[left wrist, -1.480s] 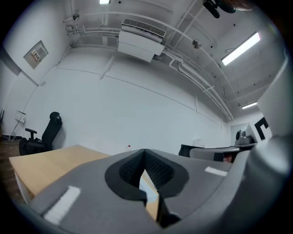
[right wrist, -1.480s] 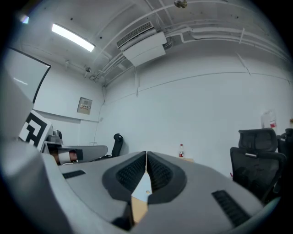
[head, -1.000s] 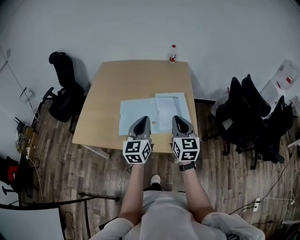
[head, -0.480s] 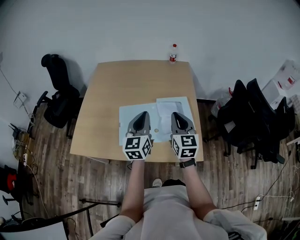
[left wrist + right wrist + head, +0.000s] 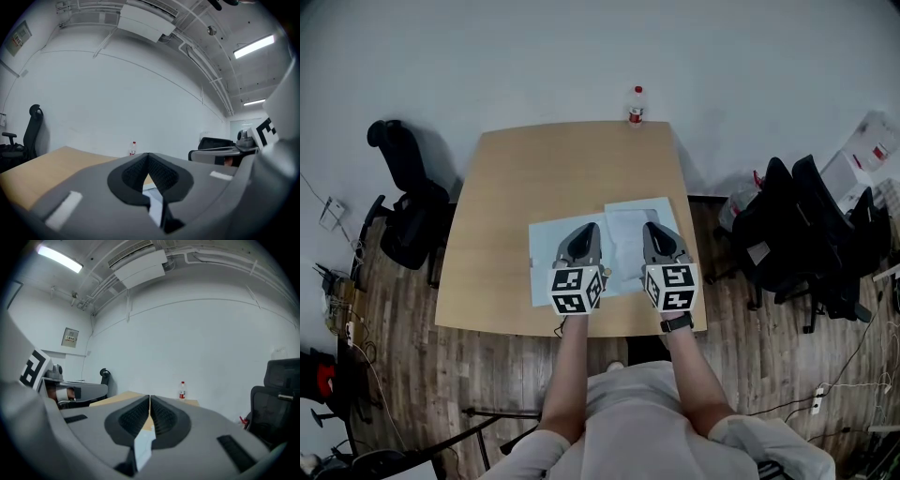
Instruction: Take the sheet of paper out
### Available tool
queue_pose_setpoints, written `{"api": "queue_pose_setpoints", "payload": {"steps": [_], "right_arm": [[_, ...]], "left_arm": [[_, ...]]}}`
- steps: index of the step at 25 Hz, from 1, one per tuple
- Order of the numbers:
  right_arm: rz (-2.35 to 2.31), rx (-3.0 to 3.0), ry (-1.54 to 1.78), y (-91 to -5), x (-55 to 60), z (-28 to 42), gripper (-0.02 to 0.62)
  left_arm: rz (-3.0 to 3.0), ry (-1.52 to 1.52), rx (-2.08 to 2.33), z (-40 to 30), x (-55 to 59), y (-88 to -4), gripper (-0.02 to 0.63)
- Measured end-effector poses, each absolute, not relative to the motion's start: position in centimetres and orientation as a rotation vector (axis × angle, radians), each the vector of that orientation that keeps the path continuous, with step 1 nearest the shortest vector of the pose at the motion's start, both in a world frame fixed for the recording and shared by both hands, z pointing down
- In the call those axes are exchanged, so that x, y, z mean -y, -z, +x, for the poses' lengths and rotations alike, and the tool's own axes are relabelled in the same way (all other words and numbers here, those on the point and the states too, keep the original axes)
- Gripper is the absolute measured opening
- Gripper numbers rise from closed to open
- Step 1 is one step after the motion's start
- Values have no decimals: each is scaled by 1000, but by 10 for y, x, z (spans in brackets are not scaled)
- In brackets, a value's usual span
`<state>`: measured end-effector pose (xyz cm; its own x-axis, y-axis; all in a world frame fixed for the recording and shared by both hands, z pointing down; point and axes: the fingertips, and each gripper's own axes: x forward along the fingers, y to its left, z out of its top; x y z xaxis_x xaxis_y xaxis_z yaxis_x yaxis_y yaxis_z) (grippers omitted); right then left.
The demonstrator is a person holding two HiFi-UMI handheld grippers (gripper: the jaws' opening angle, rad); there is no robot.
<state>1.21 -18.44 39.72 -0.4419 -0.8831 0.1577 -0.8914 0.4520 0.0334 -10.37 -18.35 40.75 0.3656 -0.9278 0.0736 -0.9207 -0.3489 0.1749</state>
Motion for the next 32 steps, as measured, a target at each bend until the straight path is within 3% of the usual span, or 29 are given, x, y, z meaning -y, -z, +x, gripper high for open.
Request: {"api": "queue_pose_setpoints", "payload": {"steps": [18, 32], "right_arm": [[1309, 2501, -325, -492, 266, 4, 14], [1199, 2431, -476, -568, 276, -9, 14]], "left_arm": [[2274, -178, 1515, -88, 258, -518, 12], [2108, -315, 1410, -83, 267, -614, 52]]}}
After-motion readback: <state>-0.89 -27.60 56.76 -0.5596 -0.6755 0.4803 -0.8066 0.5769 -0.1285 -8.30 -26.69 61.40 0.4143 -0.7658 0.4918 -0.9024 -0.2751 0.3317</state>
